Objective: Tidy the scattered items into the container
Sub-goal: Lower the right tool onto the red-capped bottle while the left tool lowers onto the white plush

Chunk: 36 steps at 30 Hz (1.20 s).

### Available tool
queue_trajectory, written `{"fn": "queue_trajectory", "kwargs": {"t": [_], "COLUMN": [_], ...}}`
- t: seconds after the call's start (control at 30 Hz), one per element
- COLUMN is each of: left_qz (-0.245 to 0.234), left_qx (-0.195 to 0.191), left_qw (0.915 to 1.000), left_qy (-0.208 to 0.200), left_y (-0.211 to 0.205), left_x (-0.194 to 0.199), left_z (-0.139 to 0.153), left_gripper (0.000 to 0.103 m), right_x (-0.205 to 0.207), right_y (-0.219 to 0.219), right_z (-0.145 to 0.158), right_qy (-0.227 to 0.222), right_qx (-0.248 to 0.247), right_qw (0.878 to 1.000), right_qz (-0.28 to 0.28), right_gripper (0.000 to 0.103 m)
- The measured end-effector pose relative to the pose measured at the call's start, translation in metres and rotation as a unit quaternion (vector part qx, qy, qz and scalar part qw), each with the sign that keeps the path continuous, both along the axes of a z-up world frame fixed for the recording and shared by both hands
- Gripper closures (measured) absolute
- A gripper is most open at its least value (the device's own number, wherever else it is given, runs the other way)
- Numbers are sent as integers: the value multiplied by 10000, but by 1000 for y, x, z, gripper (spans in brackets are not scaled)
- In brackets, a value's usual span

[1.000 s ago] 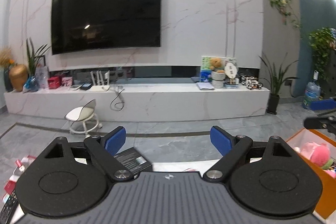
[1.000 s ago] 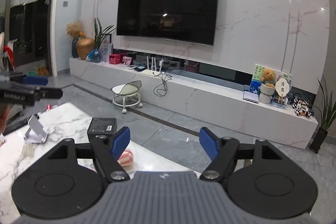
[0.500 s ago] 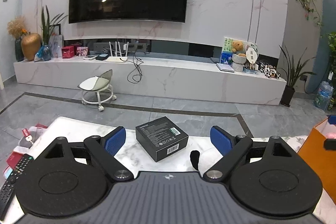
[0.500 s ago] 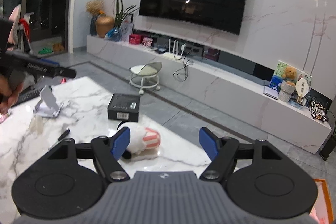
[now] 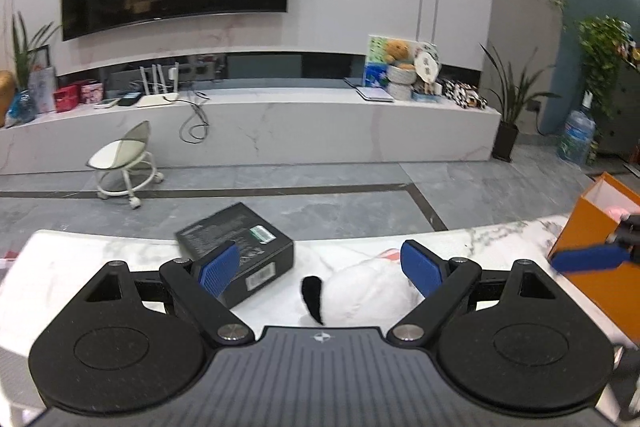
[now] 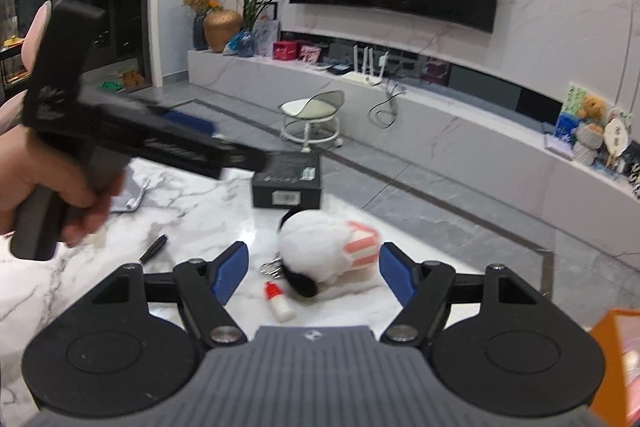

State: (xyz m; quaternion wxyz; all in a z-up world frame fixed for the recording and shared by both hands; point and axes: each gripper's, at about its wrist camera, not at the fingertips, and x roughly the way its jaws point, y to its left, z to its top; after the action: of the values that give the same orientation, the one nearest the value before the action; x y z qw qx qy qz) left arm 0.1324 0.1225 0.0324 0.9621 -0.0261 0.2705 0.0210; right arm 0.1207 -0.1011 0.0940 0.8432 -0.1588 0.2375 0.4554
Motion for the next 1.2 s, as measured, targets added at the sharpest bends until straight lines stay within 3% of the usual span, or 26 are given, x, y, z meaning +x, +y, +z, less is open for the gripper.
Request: {"fn": "queue_trajectory", "kwargs": {"t": [0.2, 0.67, 1.03, 1.1, 1.2], "left_qz": [-161, -461, -641, -705, -728], "left_qx": [214, 147, 140, 95, -6], "left_qw": [9995, 9970, 9938, 9931, 9932], "left_qy": [177, 605, 902, 927, 913], "left_y": [-9, -10, -14, -13, -11], "left_x": [18, 47, 62, 63, 64], "left_z": [-17, -42, -60, -63, -63], "left_gripper": [0, 0, 0, 0, 0], "right_x": [-3, 9, 18, 21, 25], "right_y": [18, 45, 54, 55, 58], "right_z": [-25, -67, -90, -94, -99], "right_qy": [182, 484, 779, 834, 853], "right_qx": [-189, -416, -423, -422, -392], "right_qw": [9995, 9976, 9955, 9951, 9952], "right_qz": [157, 263, 325, 331, 268], "right_gripper": [29, 29, 36, 44, 46]}}
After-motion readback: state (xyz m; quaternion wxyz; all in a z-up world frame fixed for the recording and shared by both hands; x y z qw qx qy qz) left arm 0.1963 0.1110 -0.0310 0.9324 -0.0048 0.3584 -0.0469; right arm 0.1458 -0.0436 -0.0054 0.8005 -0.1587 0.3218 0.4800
